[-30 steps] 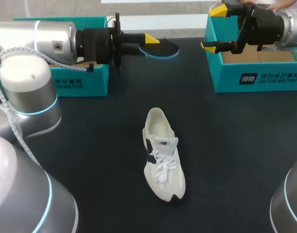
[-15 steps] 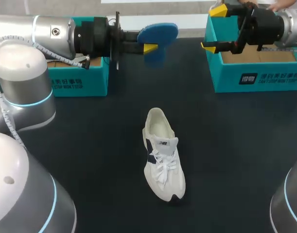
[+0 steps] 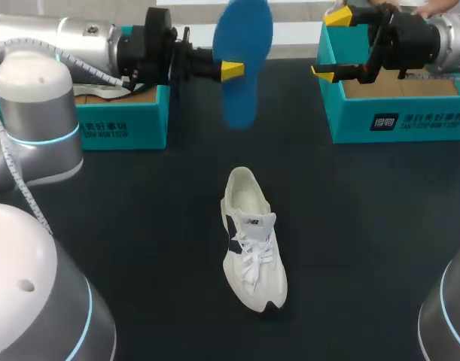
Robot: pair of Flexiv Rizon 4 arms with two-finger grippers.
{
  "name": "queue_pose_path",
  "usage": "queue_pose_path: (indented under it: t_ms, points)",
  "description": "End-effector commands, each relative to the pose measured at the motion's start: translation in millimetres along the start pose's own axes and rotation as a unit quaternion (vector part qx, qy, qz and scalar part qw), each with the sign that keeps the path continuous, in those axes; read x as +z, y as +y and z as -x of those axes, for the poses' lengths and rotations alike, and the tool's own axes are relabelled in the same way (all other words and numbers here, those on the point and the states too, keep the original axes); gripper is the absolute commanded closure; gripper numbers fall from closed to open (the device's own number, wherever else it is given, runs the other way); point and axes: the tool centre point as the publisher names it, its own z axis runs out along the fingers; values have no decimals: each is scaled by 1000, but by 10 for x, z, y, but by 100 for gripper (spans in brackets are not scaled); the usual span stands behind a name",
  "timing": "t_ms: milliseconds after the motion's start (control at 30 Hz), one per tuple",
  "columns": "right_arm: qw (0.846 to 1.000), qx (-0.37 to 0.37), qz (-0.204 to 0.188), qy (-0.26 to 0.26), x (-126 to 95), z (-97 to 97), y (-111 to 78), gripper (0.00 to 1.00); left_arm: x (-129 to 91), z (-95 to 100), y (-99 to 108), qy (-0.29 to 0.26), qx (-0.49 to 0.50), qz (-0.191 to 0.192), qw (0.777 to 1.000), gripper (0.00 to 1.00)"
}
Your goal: Take the shoe out of the shoebox, open the shoe tongue, remove and reinsert the insole, then place the shoe into the shoebox
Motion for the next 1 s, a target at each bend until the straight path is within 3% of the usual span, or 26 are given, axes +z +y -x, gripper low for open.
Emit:
queue_pose_path:
  t_ms: [33, 533, 567, 600, 700, 733, 767, 833, 867, 900, 1000]
  points:
    - [1000, 1, 1, -2, 3, -6, -12, 0, -20, 38, -24, 52, -323, 0, 945, 100]
    - [1000, 1, 1, -2, 3, -6, -12, 0, -20, 38, -24, 52, -323, 0, 945, 100]
    - [1000, 1, 1, -2, 3, -6, -12, 0, -6, 88, 18, 47, -372, 4, 927, 100]
    - [1000, 1, 1, -2, 3, -6, -12, 0, -3, 97, 34, 63, -378, -10, 924, 100]
    - [1000, 1, 1, -2, 3, -6, -12, 0, -12, 137, 57, 34, -458, -36, 888, 100]
    - [1000, 1, 1, -2, 3, -6, -12, 0, -20, 166, 94, 15, -503, -33, 863, 100]
    - [1000, 1, 1, -2, 3, -6, -12, 0, -31, 168, 103, 17, -504, -55, 862, 100]
    - [1000, 1, 1, -2, 3, -6, -12, 0, -59, 188, 155, -14, -548, -68, 833, 100]
    - [1000, 1, 1, -2, 3, -6, -12, 0, -68, 185, 149, -16, -547, -90, 832, 100]
    - [1000, 1, 1, -2, 3, -6, -12, 0, -71, 192, 168, -27, -568, -85, 818, 100]
    - [1000, 1, 1, -2, 3, -6, -12, 0, -72, 203, 195, -45, -581, -97, 807, 100]
